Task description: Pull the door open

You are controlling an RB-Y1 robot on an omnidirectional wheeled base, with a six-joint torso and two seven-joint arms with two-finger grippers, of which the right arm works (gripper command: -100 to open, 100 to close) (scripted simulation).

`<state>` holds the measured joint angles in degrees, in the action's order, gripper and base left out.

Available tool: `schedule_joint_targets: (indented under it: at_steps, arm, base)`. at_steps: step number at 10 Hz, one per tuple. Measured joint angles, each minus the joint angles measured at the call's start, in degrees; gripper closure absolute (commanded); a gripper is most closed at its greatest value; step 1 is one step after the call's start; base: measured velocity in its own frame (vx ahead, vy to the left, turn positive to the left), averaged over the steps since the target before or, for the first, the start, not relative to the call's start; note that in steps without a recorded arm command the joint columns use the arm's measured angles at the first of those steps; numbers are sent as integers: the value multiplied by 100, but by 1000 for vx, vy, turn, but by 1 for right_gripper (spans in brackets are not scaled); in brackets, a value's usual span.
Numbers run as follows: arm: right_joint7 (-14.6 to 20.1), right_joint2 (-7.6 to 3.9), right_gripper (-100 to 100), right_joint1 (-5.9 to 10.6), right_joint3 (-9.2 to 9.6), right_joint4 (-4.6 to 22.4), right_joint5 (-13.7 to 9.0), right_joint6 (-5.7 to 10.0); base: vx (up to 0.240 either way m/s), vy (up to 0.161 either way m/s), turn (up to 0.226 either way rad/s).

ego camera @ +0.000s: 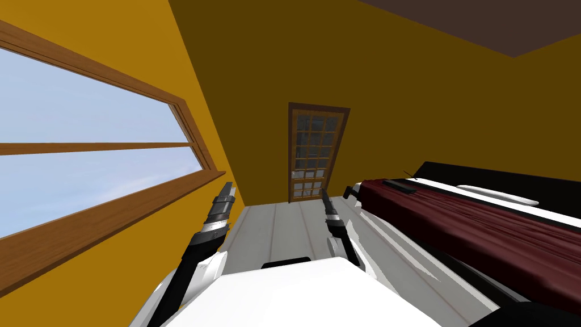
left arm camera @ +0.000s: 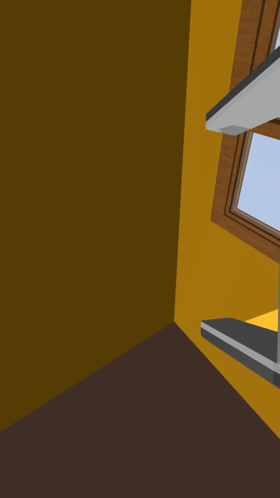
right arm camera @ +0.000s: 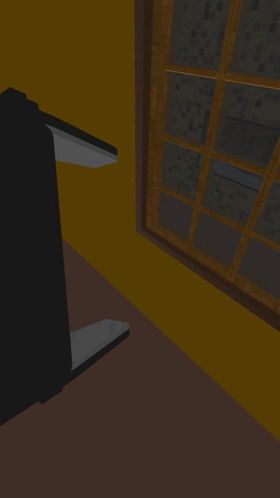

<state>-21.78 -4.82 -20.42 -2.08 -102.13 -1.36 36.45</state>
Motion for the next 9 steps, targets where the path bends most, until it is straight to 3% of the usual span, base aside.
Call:
schedule_joint_targets:
  at_steps: [9]
  arm:
    - [-1044,-146,-100,388,-44,1163,82,247]
  base:
    - [98,22,16]
